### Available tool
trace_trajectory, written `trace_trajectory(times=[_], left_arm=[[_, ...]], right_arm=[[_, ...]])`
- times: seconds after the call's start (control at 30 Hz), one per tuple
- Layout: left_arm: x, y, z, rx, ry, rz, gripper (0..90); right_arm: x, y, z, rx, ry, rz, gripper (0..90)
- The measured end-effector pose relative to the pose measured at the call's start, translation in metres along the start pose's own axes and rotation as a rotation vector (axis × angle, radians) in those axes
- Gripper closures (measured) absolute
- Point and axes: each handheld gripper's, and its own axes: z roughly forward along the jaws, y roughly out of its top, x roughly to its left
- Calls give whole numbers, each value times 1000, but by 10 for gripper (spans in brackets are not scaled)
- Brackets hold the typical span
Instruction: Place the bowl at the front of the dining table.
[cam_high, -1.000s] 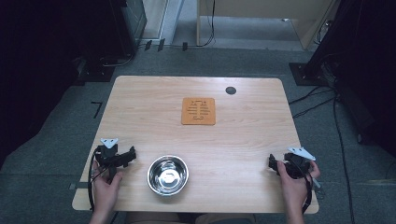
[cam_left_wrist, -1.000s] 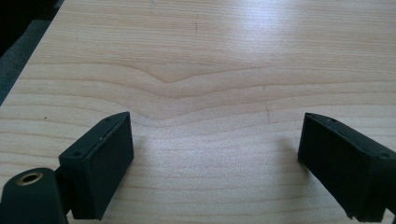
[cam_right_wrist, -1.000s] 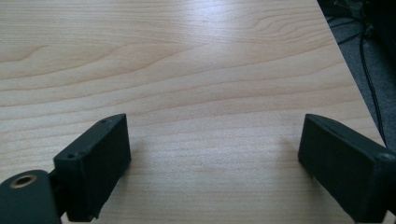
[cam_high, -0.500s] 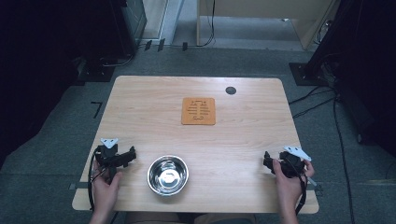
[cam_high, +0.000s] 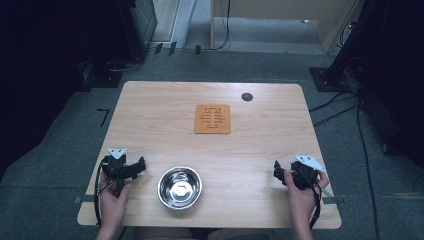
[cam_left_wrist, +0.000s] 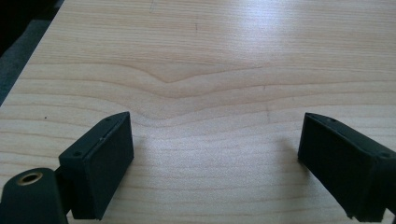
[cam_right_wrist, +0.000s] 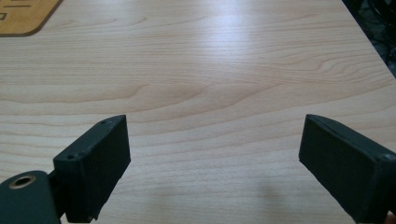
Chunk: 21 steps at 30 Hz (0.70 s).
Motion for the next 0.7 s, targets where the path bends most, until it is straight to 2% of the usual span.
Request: trace_trajectory(times=[0.7], left_arm=[[0,0,0,0,0,0,102]], right_arm=[[32,1,-3,-1,75,-37,86]])
